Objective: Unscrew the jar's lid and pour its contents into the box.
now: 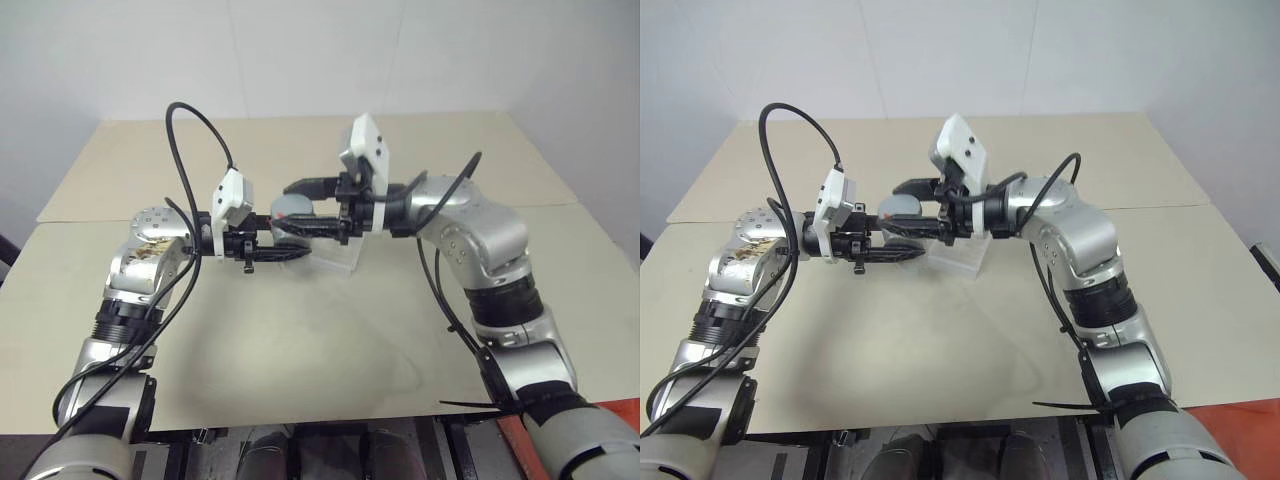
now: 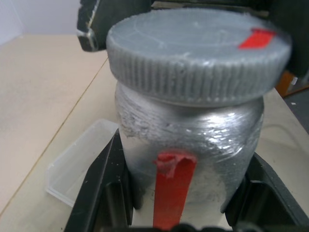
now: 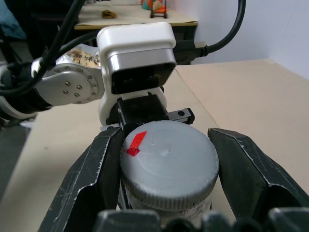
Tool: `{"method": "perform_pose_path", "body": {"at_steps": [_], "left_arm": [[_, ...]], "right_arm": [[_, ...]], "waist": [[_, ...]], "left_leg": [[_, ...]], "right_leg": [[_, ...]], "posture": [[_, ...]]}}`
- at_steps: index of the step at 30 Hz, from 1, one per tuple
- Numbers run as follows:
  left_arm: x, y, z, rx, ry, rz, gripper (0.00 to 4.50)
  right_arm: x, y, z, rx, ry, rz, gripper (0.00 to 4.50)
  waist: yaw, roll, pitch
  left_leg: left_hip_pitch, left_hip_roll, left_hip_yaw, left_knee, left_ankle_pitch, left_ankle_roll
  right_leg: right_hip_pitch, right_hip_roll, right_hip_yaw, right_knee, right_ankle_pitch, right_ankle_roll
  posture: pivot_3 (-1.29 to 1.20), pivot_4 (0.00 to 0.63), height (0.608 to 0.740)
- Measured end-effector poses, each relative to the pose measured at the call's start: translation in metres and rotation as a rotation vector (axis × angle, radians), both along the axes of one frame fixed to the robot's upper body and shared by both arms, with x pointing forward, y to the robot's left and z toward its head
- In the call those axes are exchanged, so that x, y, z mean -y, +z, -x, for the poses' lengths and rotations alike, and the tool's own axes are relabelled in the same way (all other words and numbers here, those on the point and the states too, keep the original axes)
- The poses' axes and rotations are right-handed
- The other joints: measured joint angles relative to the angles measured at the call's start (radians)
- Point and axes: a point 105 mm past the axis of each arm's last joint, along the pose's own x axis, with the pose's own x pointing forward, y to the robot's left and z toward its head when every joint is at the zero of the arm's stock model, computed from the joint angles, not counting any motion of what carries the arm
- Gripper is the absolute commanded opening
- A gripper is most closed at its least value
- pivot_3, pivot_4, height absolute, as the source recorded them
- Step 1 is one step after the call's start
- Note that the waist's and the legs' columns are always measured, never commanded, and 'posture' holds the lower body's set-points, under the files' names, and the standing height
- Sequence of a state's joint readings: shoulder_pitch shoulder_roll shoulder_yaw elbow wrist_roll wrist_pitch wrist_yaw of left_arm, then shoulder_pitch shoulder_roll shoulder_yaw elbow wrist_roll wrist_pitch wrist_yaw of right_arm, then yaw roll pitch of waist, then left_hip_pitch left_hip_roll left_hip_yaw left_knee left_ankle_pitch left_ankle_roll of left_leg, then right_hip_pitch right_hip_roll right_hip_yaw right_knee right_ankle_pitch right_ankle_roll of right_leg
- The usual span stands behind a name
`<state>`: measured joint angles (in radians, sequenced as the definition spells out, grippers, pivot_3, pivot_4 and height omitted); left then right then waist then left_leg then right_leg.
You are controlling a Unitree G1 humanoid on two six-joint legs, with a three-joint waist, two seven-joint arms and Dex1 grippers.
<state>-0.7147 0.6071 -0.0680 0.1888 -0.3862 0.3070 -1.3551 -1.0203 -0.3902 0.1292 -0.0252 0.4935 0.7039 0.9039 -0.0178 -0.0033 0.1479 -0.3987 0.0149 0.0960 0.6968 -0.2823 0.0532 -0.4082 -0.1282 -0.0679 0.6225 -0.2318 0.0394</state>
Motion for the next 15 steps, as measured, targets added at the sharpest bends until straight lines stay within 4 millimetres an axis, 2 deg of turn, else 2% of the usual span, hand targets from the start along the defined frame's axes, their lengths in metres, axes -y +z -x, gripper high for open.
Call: {"method": "perform_pose_path", "body": {"at_steps": [1,3,5,7,13,15], "left_arm": [[-0.006,-0.011,0.002,-0.033,0.015,-0.013,1.93],[-0.014,-0.021,0.001,-0.070,0.045,-0.024,1.93],[-0.016,-0.019,0.000,-0.065,0.056,-0.017,1.93],[-0.015,-0.013,-0.003,-0.046,0.070,-0.003,1.93],[-0.013,-0.002,-0.012,-0.006,0.129,0.062,1.93],[-0.013,0.001,-0.015,0.005,0.145,0.069,1.93]], "right_arm": [[0.021,0.020,-0.006,0.043,-0.065,-0.037,2.76],[0.051,0.041,-0.011,0.084,-0.156,-0.099,2.76],[0.066,0.040,-0.014,0.075,-0.201,-0.123,2.76],[0.080,0.018,-0.019,0.019,-0.255,-0.120,2.76],[0.148,-0.075,-0.035,-0.086,-0.626,0.056,2.76],[0.159,-0.098,-0.035,-0.104,-0.698,0.110,2.76]], "waist": [[0.004,0.000,0.000],[0.014,0.000,0.000],[0.016,0.000,0.000],[0.015,0.000,0.000],[0.016,0.000,0.000],[0.012,0.000,0.000]], "left_leg": [[0.000,0.000,-0.001,0.000,0.000,0.000],[0.000,0.000,-0.002,0.000,0.000,0.000],[0.000,0.000,-0.001,0.000,0.000,0.000],[0.000,0.000,-0.001,0.000,0.000,0.000],[-0.001,0.000,0.000,0.000,0.000,0.000],[0.000,0.000,0.001,0.000,0.000,0.000]], "right_leg": [[0.000,0.000,-0.001,0.000,0.000,0.000],[0.001,0.000,-0.002,0.000,0.000,0.000],[0.001,0.000,-0.002,-0.001,0.000,0.000],[0.001,0.000,-0.001,-0.001,0.000,0.000],[0.000,-0.001,-0.001,-0.001,0.000,0.000],[0.000,-0.001,0.000,-0.001,0.000,0.000]], "posture": [[0.00,0.150,0.740],[0.00,0.150,0.740],[0.00,0.150,0.740],[0.00,0.150,0.740],[0.00,0.150,0.740],[0.00,0.150,0.740]]}}
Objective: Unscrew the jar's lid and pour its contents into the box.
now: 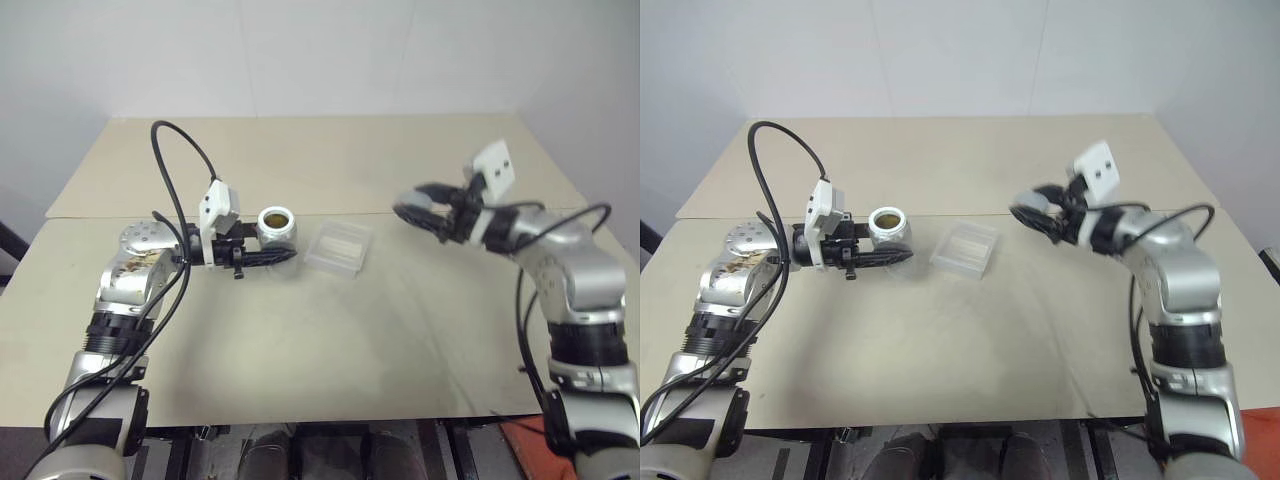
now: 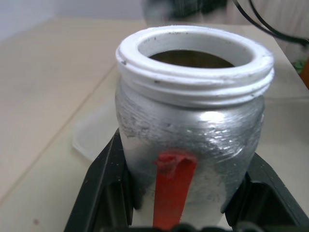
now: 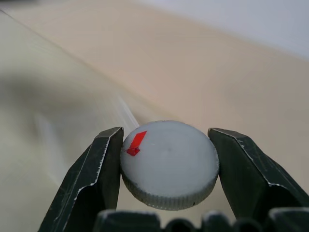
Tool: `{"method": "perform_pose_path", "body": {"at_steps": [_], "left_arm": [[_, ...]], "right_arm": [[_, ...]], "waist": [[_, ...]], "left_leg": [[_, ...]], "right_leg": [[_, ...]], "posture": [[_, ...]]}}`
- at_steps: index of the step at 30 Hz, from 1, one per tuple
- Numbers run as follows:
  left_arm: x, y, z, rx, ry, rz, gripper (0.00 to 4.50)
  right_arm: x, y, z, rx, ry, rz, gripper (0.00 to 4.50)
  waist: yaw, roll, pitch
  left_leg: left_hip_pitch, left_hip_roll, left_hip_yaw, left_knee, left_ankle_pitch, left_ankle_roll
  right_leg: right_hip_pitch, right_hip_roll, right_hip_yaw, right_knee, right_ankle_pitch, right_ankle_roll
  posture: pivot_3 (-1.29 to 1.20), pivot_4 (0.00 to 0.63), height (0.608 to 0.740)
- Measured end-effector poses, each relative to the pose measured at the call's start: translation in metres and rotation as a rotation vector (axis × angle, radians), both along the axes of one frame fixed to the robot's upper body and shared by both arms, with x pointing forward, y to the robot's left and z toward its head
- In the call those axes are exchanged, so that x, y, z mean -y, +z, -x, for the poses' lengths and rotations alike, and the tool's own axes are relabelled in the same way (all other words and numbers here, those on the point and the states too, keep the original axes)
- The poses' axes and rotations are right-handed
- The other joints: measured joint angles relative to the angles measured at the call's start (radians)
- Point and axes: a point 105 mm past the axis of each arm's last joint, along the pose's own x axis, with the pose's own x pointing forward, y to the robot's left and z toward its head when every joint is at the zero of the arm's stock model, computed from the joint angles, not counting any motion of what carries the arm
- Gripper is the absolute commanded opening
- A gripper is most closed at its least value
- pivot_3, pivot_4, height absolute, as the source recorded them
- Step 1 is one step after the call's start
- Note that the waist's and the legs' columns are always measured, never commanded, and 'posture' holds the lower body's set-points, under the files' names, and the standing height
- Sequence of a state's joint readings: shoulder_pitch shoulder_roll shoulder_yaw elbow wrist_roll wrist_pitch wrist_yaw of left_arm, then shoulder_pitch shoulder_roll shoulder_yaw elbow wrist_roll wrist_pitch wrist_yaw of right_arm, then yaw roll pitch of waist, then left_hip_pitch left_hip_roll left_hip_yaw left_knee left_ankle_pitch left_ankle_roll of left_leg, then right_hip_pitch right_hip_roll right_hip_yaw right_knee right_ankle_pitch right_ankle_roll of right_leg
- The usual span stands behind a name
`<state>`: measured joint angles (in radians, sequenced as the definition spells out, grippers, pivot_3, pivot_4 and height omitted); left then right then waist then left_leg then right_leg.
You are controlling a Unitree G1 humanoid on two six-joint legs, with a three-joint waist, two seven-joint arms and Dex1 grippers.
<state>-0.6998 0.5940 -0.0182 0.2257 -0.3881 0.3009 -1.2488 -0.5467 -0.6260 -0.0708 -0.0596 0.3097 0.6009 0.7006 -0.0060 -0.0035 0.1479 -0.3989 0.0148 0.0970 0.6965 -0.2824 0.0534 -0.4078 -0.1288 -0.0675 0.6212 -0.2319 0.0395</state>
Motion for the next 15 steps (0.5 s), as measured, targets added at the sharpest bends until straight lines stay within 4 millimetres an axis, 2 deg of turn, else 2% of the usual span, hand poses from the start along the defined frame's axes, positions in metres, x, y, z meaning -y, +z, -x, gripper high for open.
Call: {"method": "perform_pose_path", "body": {"at_steps": [3,6,8,12,15], "left_arm": [[0.004,0.003,-0.008,0.021,0.038,0.021,1.93],[0.006,0.007,-0.012,0.042,0.054,0.019,1.93],[0.006,0.008,-0.012,0.050,0.052,0.019,1.93],[0.006,0.008,-0.014,0.051,0.063,0.024,1.93],[0.005,0.007,-0.018,0.064,0.093,0.019,1.93]], "right_arm": [[0.011,-0.029,-0.002,-0.029,-0.106,0.072,2.76],[0.014,-0.059,-0.007,-0.095,-0.197,0.066,2.76],[0.015,-0.069,-0.010,-0.118,-0.228,0.057,3.48],[0.010,-0.071,-0.005,-0.129,-0.184,0.058,4.45],[0.002,-0.062,0.003,-0.115,-0.103,0.060,4.45]], "waist": [[-0.009,0.000,0.000],[-0.015,0.000,0.000],[-0.014,0.000,0.000],[-0.006,0.000,0.000],[-0.003,0.000,0.000]], "left_leg": [[0.001,0.000,0.000,0.000,0.000,0.000],[0.002,0.000,0.000,0.000,0.000,0.000],[0.002,0.000,0.000,0.000,0.000,0.000],[0.001,0.000,0.000,0.000,0.000,0.000],[0.000,0.000,-0.001,0.000,0.000,0.000]], "right_leg": [[0.001,0.000,0.000,0.000,0.000,0.000],[0.001,0.000,0.001,0.000,0.000,0.000],[0.001,0.000,0.001,0.000,0.000,0.000],[0.001,0.000,0.000,-0.001,0.000,0.000],[0.002,0.000,0.000,-0.002,0.000,0.000]], "posture": [[0.00,0.150,0.740],[0.00,0.150,0.740],[0.00,0.150,0.740],[0.00,0.150,0.740],[0.00,0.150,0.740]]}}
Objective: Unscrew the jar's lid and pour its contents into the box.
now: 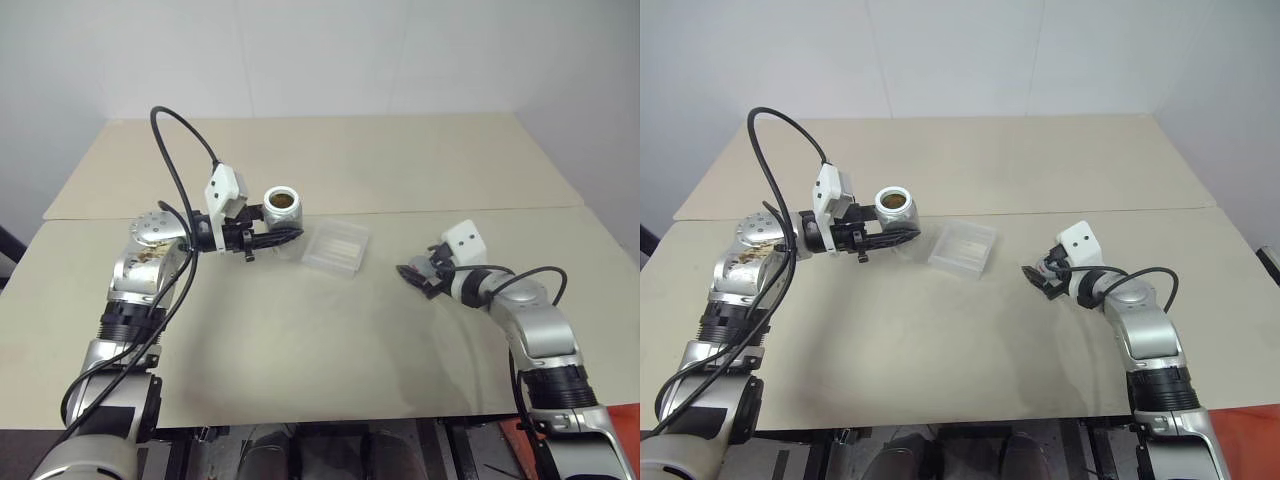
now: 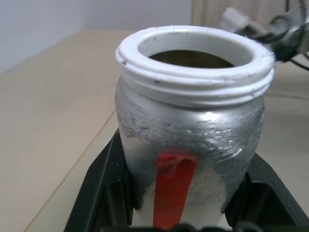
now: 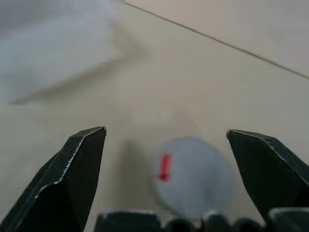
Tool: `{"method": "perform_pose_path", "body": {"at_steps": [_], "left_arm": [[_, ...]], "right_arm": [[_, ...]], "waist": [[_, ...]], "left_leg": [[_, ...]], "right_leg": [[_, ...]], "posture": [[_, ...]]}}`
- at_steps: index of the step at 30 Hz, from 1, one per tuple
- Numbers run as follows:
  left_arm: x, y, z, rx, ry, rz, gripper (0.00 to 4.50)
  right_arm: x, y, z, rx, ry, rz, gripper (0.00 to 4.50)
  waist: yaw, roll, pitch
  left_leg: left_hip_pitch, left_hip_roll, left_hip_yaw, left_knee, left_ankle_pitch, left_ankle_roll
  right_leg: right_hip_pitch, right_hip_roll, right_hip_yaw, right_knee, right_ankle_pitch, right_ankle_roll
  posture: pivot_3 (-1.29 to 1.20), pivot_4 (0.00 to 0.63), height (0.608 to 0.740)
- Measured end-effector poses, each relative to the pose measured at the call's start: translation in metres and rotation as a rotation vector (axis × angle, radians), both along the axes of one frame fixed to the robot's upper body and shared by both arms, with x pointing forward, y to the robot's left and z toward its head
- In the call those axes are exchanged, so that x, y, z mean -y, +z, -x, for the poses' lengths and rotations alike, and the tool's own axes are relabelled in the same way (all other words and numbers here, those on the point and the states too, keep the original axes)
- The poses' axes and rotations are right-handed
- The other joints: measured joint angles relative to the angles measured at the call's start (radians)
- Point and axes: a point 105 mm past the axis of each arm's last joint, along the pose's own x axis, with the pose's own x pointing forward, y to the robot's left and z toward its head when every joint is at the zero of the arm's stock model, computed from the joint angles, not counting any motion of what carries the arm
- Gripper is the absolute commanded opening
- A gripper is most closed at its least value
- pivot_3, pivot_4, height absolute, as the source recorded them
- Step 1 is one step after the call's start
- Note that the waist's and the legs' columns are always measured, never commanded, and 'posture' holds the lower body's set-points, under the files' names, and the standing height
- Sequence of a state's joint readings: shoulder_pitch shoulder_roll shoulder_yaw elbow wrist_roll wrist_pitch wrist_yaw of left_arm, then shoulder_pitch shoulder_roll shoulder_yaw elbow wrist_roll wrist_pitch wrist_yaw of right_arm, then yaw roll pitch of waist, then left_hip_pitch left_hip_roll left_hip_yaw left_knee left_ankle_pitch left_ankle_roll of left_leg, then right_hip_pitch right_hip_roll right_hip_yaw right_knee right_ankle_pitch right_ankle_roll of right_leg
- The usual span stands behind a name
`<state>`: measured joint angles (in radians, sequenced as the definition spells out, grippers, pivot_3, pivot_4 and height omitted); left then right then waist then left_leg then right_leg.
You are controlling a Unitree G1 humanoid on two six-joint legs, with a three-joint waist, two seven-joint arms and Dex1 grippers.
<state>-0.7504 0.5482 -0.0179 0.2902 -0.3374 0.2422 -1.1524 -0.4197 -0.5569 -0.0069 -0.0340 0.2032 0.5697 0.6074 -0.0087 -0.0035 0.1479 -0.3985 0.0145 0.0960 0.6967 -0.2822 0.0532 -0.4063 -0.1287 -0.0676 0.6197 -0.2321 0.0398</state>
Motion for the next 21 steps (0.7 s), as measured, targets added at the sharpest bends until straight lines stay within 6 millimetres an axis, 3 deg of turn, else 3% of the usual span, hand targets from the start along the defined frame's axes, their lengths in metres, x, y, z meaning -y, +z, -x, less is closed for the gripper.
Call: {"method": "perform_pose_path", "body": {"at_steps": [5,11,14,17,19,21], "left_arm": [[0.000,0.009,-0.020,0.133,0.120,-0.053,1.93],[0.019,0.012,-0.058,0.608,0.296,-0.437,1.93],[0.028,0.025,-0.072,0.982,0.312,-0.717,1.93],[0.047,0.044,-0.078,1.405,0.216,-0.957,1.93],[0.060,0.044,-0.077,1.585,0.102,-1.044,1.93],[0.070,0.032,-0.076,1.667,-0.002,-1.091,1.93]], "right_arm": [[-0.003,0.037,0.018,0.021,0.166,-0.008,4.45],[-0.025,0.087,0.030,0.080,0.380,-0.101,4.45],[-0.028,0.089,0.030,0.080,0.394,-0.092,4.45],[-0.031,0.089,0.030,0.076,0.409,-0.086,4.45],[-0.033,0.090,0.031,0.077,0.418,-0.089,4.45],[-0.033,0.091,0.031,0.076,0.422,-0.093,4.45]], "waist": [[0.007,0.000,0.000],[0.017,-0.001,0.000],[0.023,-0.001,0.001],[0.033,-0.001,0.001],[0.038,-0.001,0.001],[0.039,-0.001,0.001]], "left_leg": [[0.000,0.000,-0.001,0.000,0.000,0.000],[0.000,-0.001,-0.001,0.000,-0.001,0.001],[-0.002,-0.001,0.000,-0.001,-0.001,0.001],[-0.005,-0.002,0.002,-0.001,-0.001,0.002],[-0.005,-0.002,0.004,-0.001,-0.001,0.002],[-0.006,-0.001,0.005,-0.001,-0.001,0.002]], "right_leg": [[0.002,0.000,-0.001,-0.002,0.000,0.000],[0.002,0.000,-0.001,-0.003,0.000,0.000],[0.001,0.000,-0.002,-0.005,0.001,0.000],[0.000,0.000,-0.004,-0.006,0.001,0.001],[0.000,0.000,-0.005,-0.007,0.001,0.002],[-0.001,0.000,-0.005,-0.007,0.001,0.002]], "posture": [[0.00,0.150,0.740],[0.00,0.150,0.740],[0.00,0.150,0.740],[0.00,0.150,0.740],[0.00,0.150,0.740],[0.00,0.150,0.740]]}}
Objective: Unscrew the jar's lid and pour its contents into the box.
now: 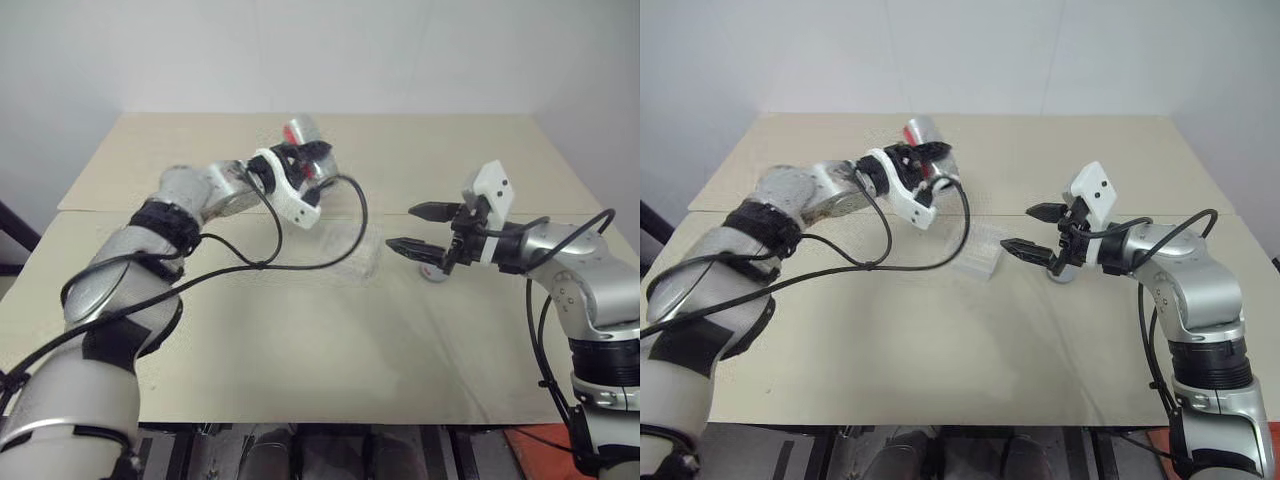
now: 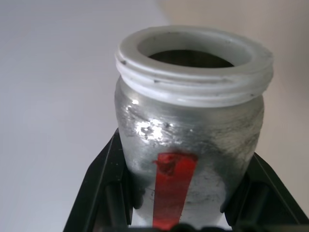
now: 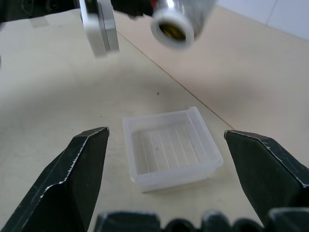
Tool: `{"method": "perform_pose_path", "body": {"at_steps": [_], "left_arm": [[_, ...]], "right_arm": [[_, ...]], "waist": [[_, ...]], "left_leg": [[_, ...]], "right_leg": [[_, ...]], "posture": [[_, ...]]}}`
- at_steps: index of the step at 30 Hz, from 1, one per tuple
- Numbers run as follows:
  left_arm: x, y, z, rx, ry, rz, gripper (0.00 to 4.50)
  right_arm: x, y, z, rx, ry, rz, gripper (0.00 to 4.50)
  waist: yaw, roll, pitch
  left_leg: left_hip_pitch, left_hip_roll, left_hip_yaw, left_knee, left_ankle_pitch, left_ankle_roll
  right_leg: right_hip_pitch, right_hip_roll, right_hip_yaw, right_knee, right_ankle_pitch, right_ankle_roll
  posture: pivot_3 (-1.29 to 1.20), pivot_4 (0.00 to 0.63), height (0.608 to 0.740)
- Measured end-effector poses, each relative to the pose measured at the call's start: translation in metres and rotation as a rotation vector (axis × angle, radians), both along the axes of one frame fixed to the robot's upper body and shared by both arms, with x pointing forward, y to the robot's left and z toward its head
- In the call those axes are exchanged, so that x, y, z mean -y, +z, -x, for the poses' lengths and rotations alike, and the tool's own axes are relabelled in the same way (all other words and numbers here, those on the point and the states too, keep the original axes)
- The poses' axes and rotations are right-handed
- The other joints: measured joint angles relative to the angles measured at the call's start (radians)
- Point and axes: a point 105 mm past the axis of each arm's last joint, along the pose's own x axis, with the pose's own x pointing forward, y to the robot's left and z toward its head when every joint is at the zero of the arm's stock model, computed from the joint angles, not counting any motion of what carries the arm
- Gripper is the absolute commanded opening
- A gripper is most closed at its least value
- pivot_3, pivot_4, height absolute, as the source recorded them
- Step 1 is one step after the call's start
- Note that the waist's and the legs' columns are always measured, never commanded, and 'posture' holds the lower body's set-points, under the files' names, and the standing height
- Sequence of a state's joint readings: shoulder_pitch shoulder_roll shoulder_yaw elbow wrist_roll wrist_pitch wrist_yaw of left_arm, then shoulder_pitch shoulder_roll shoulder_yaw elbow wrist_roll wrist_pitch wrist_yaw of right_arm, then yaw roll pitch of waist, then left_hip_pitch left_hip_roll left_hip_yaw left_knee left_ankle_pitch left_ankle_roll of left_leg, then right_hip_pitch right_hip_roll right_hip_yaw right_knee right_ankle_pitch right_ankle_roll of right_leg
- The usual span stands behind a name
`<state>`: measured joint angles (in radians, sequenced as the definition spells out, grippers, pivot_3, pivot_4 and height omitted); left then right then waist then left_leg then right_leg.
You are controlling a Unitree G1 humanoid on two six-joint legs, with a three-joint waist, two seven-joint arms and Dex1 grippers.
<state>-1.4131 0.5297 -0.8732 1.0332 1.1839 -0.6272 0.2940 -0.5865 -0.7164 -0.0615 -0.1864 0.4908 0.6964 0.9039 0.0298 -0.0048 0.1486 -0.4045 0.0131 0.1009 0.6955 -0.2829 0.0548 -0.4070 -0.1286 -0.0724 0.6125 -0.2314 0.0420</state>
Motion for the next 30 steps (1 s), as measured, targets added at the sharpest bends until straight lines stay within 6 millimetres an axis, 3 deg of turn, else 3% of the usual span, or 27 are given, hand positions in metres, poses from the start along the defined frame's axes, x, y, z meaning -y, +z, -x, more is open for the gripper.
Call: {"method": "perform_pose_path", "body": {"at_steps": [5,11,19,23,25,30], "left_arm": [[0.021,-0.036,0.003,0.054,-0.088,-0.235,1.93],[0.051,-0.034,0.011,0.161,-0.178,-0.273,1.93],[0.048,-0.031,0.009,0.165,-0.151,-0.241,1.93],[0.036,-0.035,0.003,-0.025,-0.040,-0.031,1.93],[0.025,-0.033,-0.003,-0.160,0.054,0.157,1.93],[-0.001,-0.007,-0.020,-0.448,0.230,0.684,1.93]], "right_arm": [[0.001,0.000,-0.001,-0.003,-0.011,-0.004,4.45],[-0.002,0.004,0.002,-0.001,-0.011,-0.021,4.45],[0.001,0.009,0.003,0.021,-0.030,-0.034,4.45],[0.001,0.009,0.003,0.021,-0.031,-0.034,4.45],[0.001,0.009,0.003,0.021,-0.031,-0.034,4.45],[0.000,0.009,0.003,0.021,-0.030,-0.034,4.45]], "waist": [[-0.003,0.000,0.000],[-0.007,0.000,0.000],[-0.016,0.000,0.000],[-0.017,0.000,0.000],[-0.018,0.000,0.000],[-0.017,0.000,0.000]], "left_leg": [[-0.002,0.000,0.001,0.000,0.000,0.000],[-0.002,0.001,0.001,0.000,0.000,0.000],[-0.001,0.001,0.002,0.001,0.000,0.000],[-0.001,0.002,0.002,0.001,0.000,0.000],[-0.001,0.002,0.002,0.002,0.000,0.000],[-0.001,0.002,0.003,0.004,0.000,0.000]], "right_leg": [[-0.002,0.000,0.000,0.001,0.000,0.000],[-0.002,0.000,0.000,0.001,0.000,0.000],[-0.003,0.000,0.000,0.003,0.000,0.000],[-0.003,0.000,0.000,0.003,0.000,0.000],[-0.003,0.000,0.000,0.004,0.000,0.000],[-0.002,-0.001,0.000,0.004,0.000,0.000]], "posture": [[0.00,0.150,0.740],[0.00,0.150,0.740],[0.00,0.150,0.740],[0.00,0.150,0.740],[0.00,0.150,0.740],[0.00,0.150,0.740]]}}
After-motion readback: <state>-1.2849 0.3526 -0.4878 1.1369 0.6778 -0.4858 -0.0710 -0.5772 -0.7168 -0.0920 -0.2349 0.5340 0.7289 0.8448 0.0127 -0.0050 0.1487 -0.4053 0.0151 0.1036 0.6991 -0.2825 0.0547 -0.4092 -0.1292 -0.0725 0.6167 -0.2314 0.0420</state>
